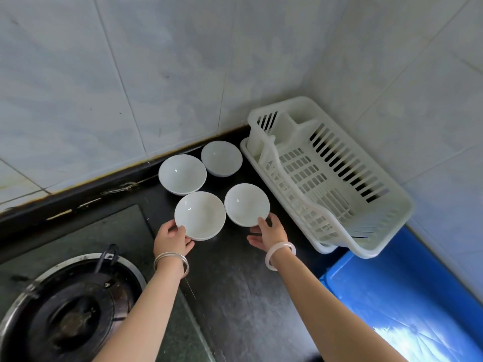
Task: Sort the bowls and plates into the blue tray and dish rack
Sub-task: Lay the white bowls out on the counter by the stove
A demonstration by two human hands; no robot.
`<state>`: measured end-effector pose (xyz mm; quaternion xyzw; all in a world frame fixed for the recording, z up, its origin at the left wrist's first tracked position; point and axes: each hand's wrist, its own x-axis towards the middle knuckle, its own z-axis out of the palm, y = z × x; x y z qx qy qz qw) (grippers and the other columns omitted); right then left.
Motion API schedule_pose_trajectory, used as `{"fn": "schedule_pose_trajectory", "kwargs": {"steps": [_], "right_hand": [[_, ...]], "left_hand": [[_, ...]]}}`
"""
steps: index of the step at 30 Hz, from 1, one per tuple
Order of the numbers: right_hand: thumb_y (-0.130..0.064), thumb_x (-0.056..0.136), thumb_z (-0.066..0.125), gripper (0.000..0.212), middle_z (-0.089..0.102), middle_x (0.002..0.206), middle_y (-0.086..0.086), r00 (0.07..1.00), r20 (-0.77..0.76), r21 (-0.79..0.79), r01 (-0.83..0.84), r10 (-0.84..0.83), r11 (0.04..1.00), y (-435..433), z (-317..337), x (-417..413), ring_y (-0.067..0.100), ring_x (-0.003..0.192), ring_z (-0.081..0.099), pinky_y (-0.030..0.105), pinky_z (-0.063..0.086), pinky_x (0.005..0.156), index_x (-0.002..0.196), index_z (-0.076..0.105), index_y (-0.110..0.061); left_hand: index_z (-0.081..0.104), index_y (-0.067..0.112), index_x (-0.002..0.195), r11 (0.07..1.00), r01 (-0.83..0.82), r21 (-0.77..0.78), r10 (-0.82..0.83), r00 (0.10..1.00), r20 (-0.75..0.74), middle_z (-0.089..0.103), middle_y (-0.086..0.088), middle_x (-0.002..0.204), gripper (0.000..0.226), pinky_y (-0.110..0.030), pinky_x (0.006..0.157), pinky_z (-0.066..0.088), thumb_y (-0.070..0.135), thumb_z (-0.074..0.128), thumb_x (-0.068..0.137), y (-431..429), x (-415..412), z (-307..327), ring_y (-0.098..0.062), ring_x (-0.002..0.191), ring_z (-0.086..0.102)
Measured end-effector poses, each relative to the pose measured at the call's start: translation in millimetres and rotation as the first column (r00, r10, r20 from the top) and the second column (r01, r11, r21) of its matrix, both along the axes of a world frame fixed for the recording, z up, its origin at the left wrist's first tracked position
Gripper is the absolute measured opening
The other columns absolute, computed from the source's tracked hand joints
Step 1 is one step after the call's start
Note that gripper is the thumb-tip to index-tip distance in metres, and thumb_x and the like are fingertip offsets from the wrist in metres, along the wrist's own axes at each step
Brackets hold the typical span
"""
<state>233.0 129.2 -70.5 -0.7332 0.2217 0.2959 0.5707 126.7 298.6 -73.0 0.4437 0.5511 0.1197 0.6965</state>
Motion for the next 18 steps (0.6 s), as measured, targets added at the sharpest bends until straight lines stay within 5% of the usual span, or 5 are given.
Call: {"fn": "schedule_pose_trajectory", "kwargs": {"steps": [5, 18], "right_hand": [[-0.012, 0.094, 0.052, 0.053, 0.066, 0.099, 0.013, 0.997, -0.005, 0.147, 0.075, -0.075, 0.986, 3, 1, -2, 0.02, 0.08, 0.067, 0.029, 0.055, 0.068, 0.143, 0.033, -0.017], [-0.012, 0.093, 0.053, 0.052, 0.064, 0.1, 0.015, 0.998, 0.006, 0.134, 0.063, -0.064, 0.989, 27, -1, 19, 0.019, 0.076, 0.066, 0.024, 0.053, 0.06, 0.142, 0.035, -0.016]], "left_hand": [[0.054, 0.007, 0.12, 0.997, -0.06, -0.052, 0.062, 0.997, 0.036, 0.06, -0.013, 0.118, 0.031, -0.036, 0.074, 0.052, 0.002, 0.05, 0.09, -2, 0, 2, -0.031, 0.09, 0.062], [0.055, 0.009, 0.119, 0.994, -0.077, -0.078, 0.078, 0.997, 0.012, 0.06, -0.014, 0.122, 0.03, -0.041, 0.08, 0.054, 0.003, 0.052, 0.09, -3, 1, 1, -0.031, 0.095, 0.063]]}}
